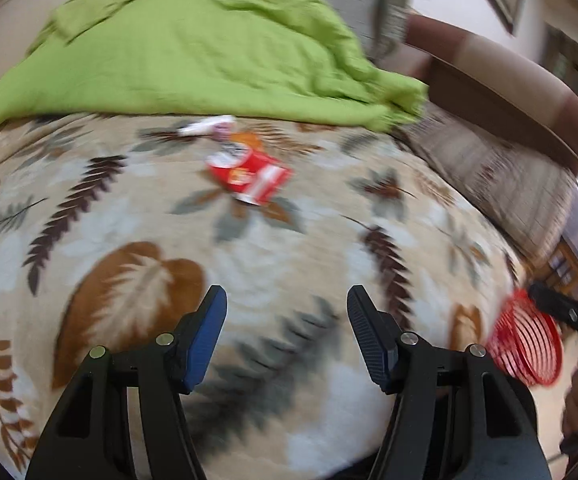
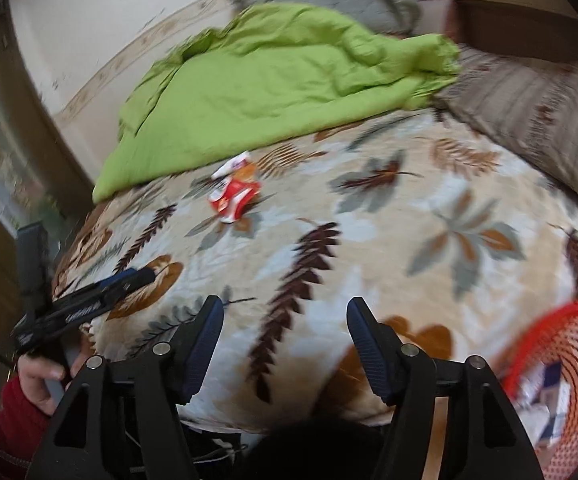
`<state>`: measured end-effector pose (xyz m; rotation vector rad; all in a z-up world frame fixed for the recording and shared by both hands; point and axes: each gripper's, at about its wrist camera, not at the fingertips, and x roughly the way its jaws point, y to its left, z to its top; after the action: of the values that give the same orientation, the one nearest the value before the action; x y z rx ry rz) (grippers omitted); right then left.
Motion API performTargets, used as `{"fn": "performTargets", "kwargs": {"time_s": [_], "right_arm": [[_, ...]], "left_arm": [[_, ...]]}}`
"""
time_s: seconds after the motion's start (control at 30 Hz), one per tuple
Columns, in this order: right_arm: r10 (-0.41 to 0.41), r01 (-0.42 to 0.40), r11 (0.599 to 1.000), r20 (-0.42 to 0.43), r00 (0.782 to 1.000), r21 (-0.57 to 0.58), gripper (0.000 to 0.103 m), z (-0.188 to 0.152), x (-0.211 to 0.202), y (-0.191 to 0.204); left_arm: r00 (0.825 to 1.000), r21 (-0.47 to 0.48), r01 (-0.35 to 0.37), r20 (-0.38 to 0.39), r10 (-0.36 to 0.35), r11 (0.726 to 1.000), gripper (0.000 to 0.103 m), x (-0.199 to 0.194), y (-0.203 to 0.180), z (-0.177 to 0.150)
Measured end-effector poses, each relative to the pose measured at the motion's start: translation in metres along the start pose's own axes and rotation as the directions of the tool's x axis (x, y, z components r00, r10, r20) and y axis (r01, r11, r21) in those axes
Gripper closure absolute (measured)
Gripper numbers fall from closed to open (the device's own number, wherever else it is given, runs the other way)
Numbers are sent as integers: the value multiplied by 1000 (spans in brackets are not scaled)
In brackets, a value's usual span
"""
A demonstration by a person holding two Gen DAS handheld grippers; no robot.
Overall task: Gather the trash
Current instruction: 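Return to the bed and grasp the red-and-white box with the left tool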
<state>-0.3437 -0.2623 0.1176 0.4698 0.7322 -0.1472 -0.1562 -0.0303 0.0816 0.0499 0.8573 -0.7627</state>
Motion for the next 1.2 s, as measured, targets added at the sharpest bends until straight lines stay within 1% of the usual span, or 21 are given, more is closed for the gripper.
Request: {"fn": "performTargets", "kwargs": {"time_s": [0.13, 0.2, 0.27, 0.37, 0.43, 0.47, 0.53, 0.6, 0.67, 0.73, 0.77, 0.8, 0.83, 0.9, 0.93, 0.97, 1.0, 1.03, 1.07, 1.1, 1.2], "right_arm": [[95, -95, 995, -60, 994, -3, 34, 36, 42, 20], [117, -117, 993, -64, 991, -3, 34, 57, 68, 27], [133, -133, 991, -76, 988, 6, 33, 73, 94, 32], [154, -150, 988, -88, 984, 45, 32, 102, 147, 38], [127, -122, 991, -91, 988, 58, 32, 121, 186, 42], [132, -127, 990, -93, 987, 64, 32, 127, 197, 43], [123, -116, 990, -89, 988, 79, 33, 144, 229, 43], [97, -86, 991, -101, 990, 106, 50, 155, 254, 39], [94, -77, 986, -119, 988, 145, 54, 164, 277, 32], [93, -66, 981, -150, 984, 180, 59, 164, 295, 29], [117, -83, 975, -159, 980, 204, 60, 160, 298, 30], [151, -112, 969, -167, 974, 222, 60, 157, 297, 30], [219, -171, 954, -183, 958, 245, 60, 150, 298, 36], [318, -259, 932, -229, 920, 253, 60, 137, 298, 52], [385, -317, 910, -257, 886, 267, 60, 129, 294, 62], [405, -338, 901, -248, 880, 271, 60, 126, 287, 66], [397, -337, 905, -232, 888, 260, 60, 124, 278, 67], [355, -306, 924, -218, 909, 231, 60, 124, 267, 67], [330, -287, 934, -206, 921, 215, 60, 123, 260, 66], [310, -274, 940, -168, 936, 205, 60, 122, 246, 60], [267, -241, 943, -91, 959, 231, 55, 118, 227, 41]], "left_arm": [[999, -103, -45, -4, 45, 994, 41, 23, 33, 24], [999, -164, -48, -5, 48, 985, 41, 38, 49, 40], [995, -207, -92, 5, 95, 974, 41, 51, 60, 53], [990, -261, -119, 40, 134, 958, 41, 70, 75, 67], [989, -252, -122, 49, 138, 960, 41, 78, 80, 66], [989, -241, -131, 35, 144, 962, 41, 83, 83, 64], [992, -240, -116, 27, 126, 964, 41, 87, 87, 64], [992, -254, -110, 25, 120, 961, 41, 88, 95, 67], [995, -285, -87, 22, 97, 955, 41, 89, 105, 69], [995, -309, -88, 19, 98, 947, 41, 89, 115, 70], [996, -326, -82, 17, 92, 942, 41, 89, 121, 71], [996, -345, -71, 20, 83, 936, 41, 88, 125, 71], [997, -365, -56, 26, 70, 929, 40, 87, 130, 71], [998, -388, -37, 38, 56, 921, 35, 86, 136, 73], [998, -388, -34, 42, 54, 921, 34, 86, 136, 74], [998, -386, -32, 46, 54, 922, 34, 87, 135, 74], [998, -384, -27, 48, 49, 923, 33, 87, 134, 75], [998, -382, -21, 48, 43, 924, 31, 88, 134, 75], [998, -380, -17, 46, 37, 925, 29, 90, 132, 75], [998, -377, -11, 46, 31, 926, 28, 91, 130, 76], [998, -361, -11, 55, 33, 933, 24, 95, 120, 79]]}}
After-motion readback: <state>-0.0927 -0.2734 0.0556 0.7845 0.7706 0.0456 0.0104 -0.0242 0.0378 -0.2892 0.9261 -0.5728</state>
